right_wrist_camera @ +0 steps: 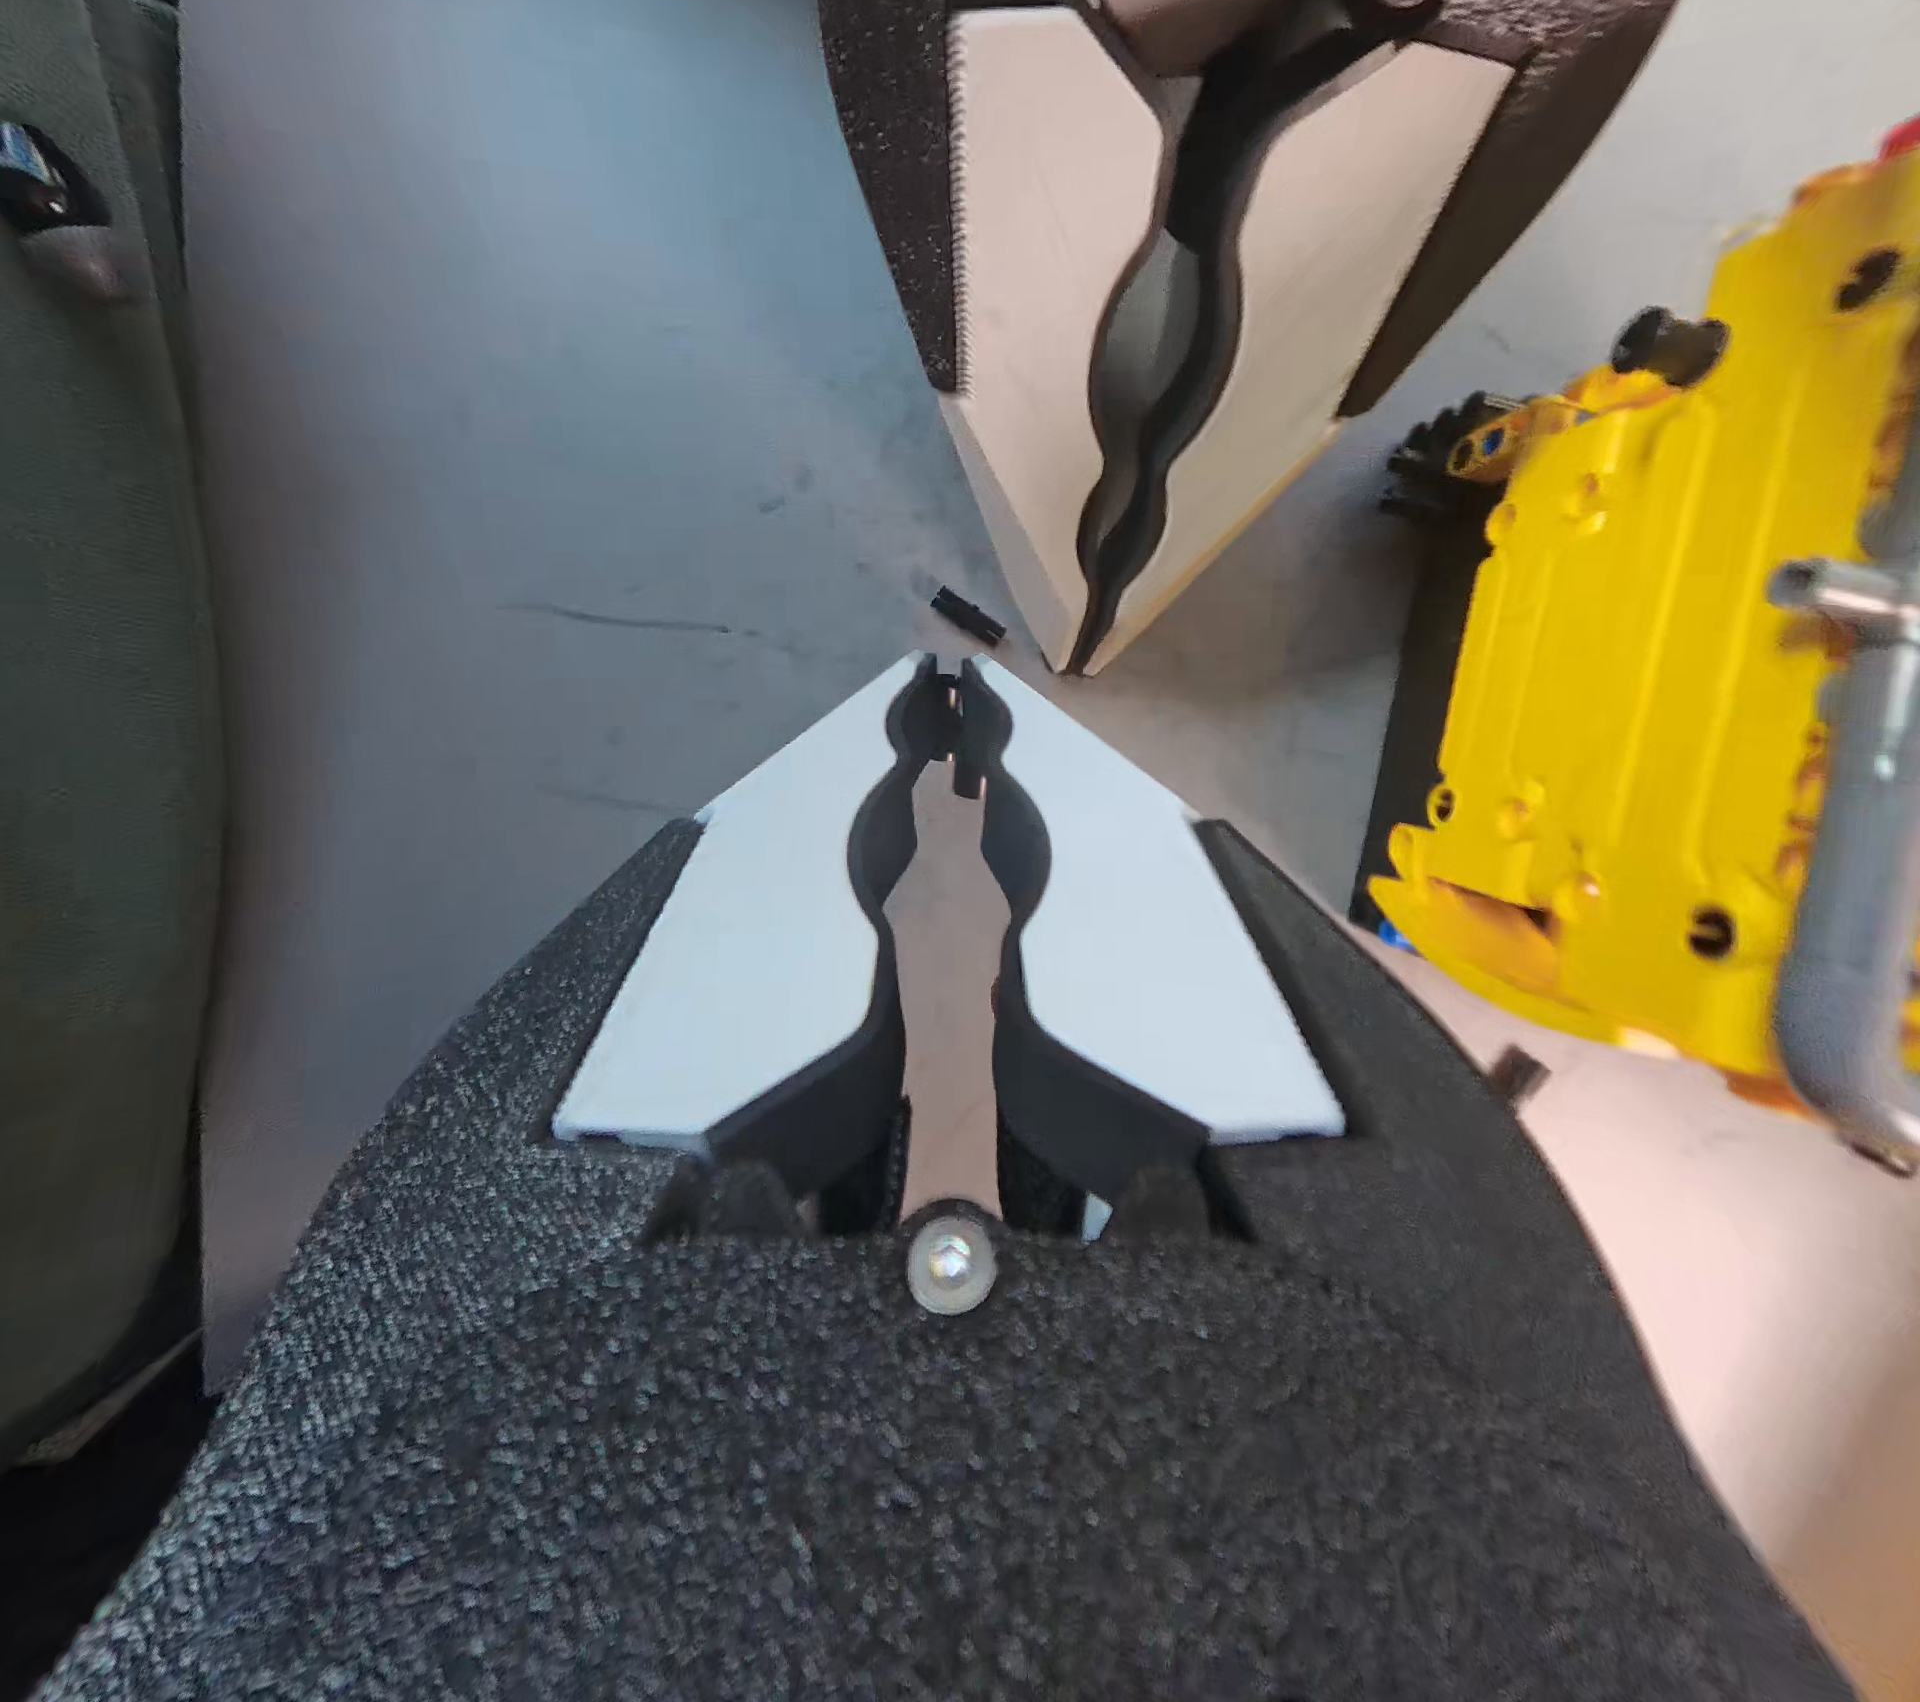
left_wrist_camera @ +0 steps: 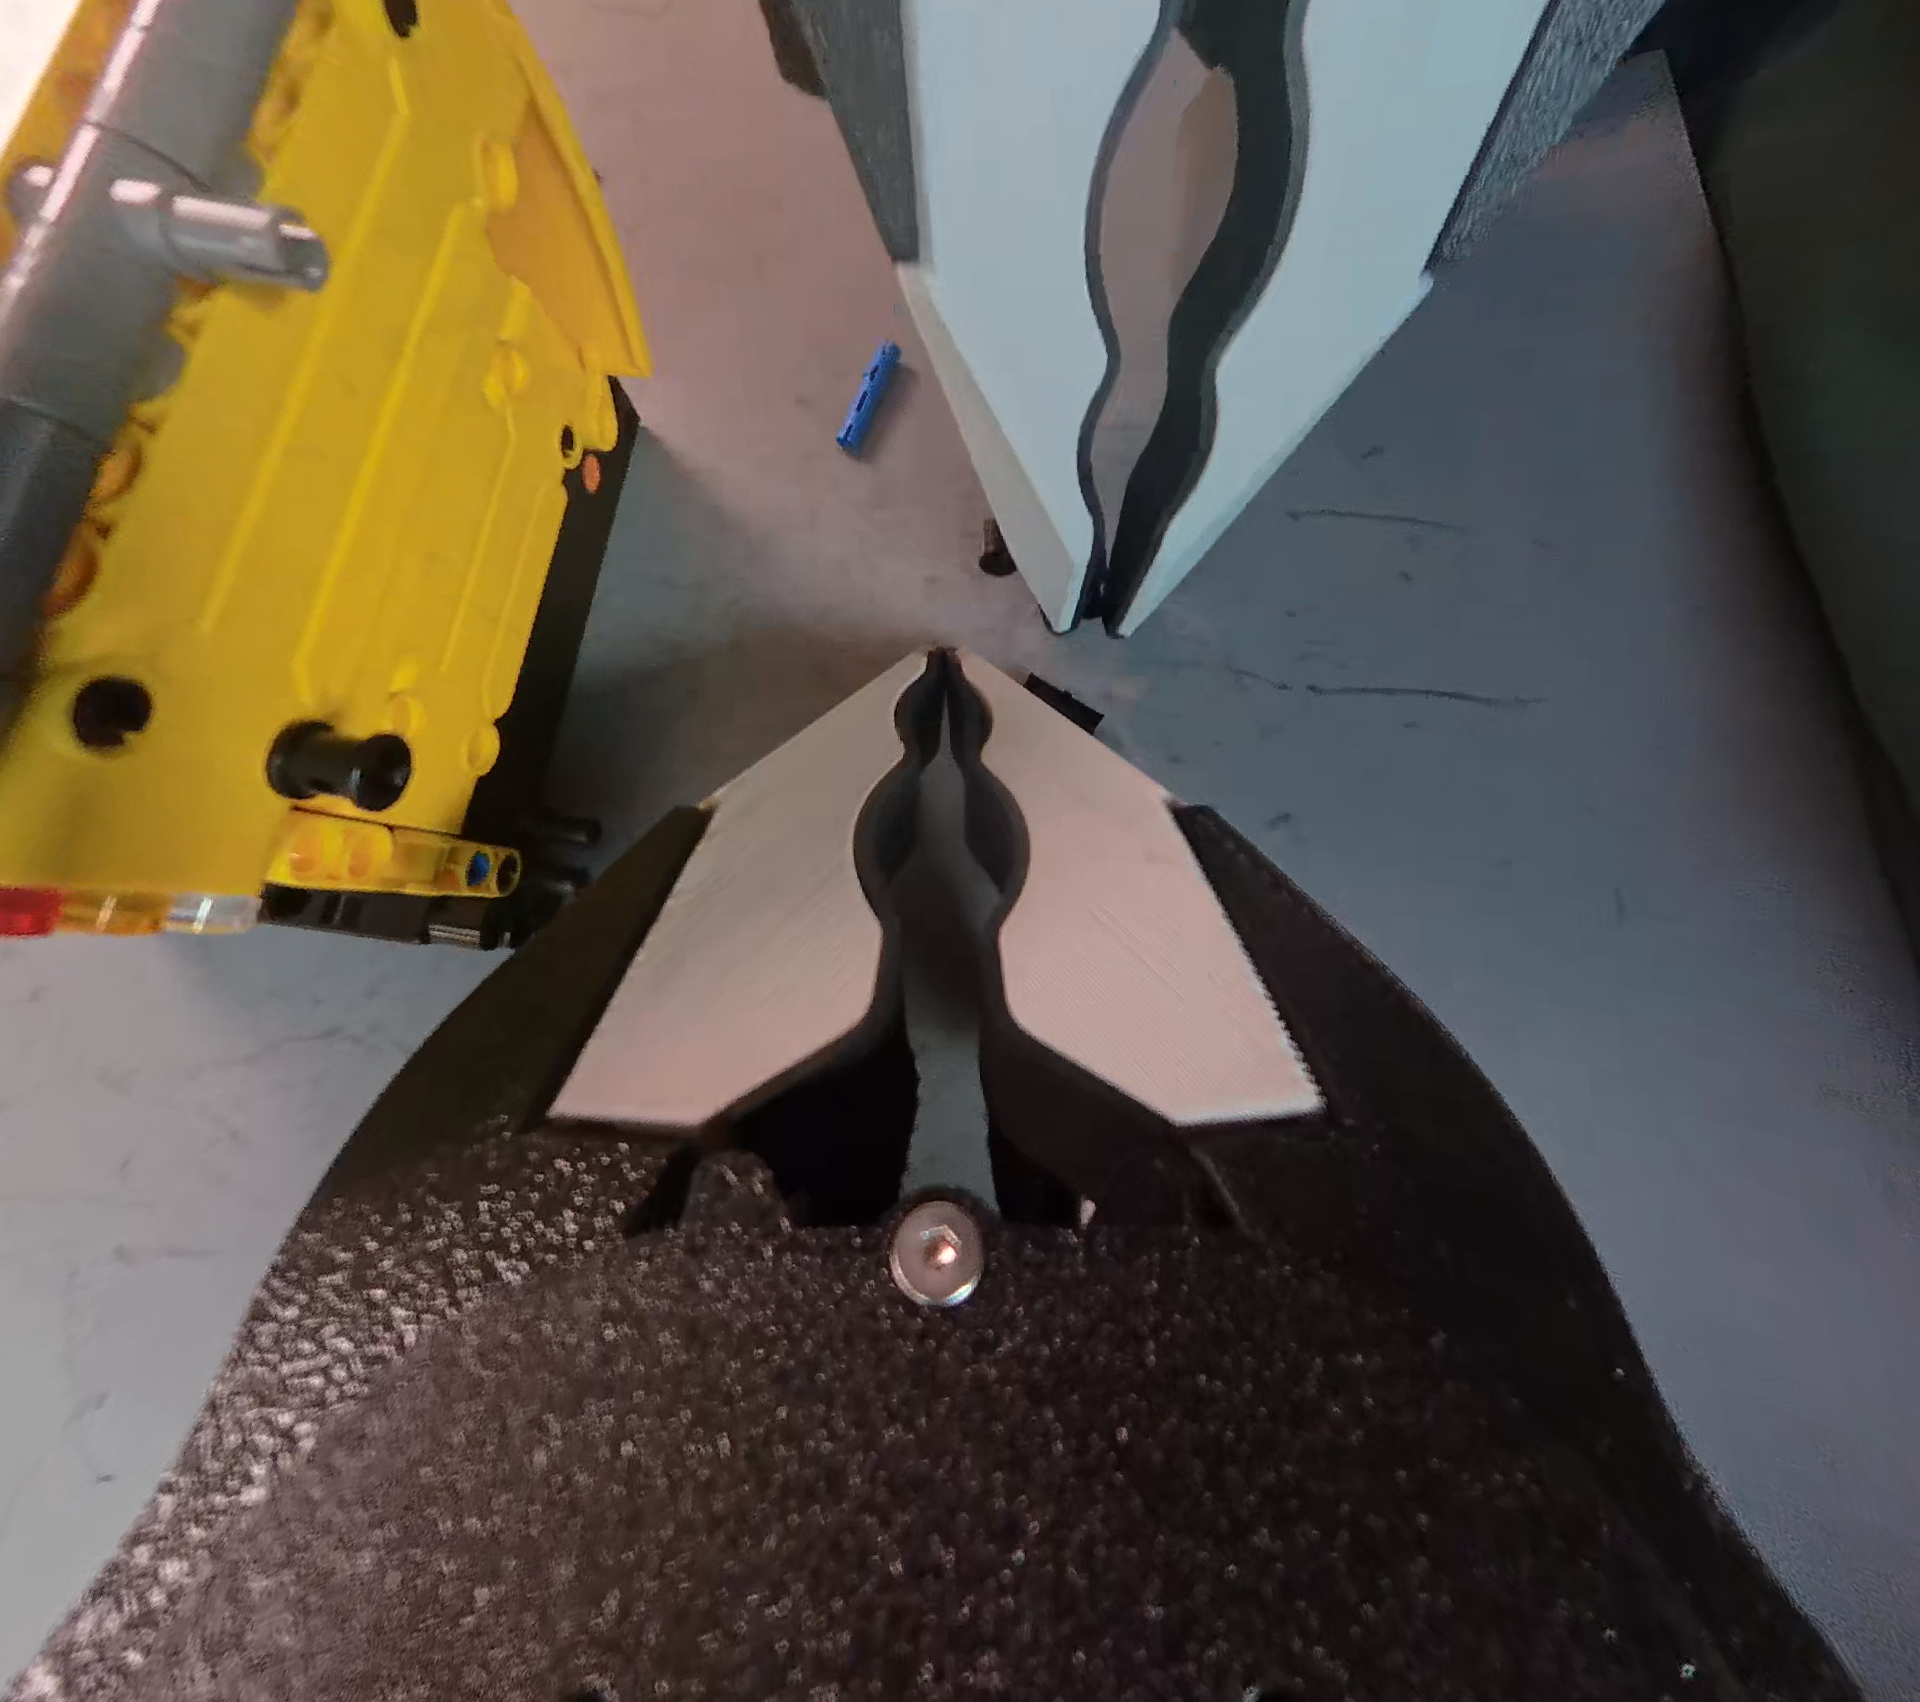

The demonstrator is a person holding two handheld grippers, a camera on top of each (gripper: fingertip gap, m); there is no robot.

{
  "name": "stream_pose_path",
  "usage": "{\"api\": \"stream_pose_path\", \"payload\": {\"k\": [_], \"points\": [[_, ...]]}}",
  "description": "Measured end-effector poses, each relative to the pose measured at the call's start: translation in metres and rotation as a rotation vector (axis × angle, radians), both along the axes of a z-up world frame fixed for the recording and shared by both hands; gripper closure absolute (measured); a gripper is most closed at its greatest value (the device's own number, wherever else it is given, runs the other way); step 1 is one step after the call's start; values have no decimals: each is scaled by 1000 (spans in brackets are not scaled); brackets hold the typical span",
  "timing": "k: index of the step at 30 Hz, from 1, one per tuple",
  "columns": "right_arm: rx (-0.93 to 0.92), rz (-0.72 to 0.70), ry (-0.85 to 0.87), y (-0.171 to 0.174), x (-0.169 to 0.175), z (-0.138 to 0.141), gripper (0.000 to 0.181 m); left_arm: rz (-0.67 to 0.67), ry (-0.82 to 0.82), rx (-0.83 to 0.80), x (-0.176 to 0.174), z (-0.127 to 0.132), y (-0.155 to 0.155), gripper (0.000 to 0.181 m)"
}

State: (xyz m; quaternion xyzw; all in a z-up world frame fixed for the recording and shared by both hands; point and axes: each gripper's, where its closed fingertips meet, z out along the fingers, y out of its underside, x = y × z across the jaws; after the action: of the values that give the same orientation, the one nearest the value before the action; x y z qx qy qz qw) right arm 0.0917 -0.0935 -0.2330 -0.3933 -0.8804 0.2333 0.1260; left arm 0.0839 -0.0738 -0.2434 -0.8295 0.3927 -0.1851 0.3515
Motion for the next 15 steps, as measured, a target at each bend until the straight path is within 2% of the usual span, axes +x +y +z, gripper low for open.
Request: {"api": "stream_pose_path", "payload": {"k": [7, 11, 15], "points": [[-170, -155, 105, 18, 12, 27, 177, 3, 1, 3, -1, 0, 0, 181], [-201, -190, 127, 27, 22, 27, 177, 20, -4, 6, -3, 1, 1, 172], [-268, -163, 171, 20, 24, 30, 177, 21, -35, 19, -2, 7, 1, 167]]}}
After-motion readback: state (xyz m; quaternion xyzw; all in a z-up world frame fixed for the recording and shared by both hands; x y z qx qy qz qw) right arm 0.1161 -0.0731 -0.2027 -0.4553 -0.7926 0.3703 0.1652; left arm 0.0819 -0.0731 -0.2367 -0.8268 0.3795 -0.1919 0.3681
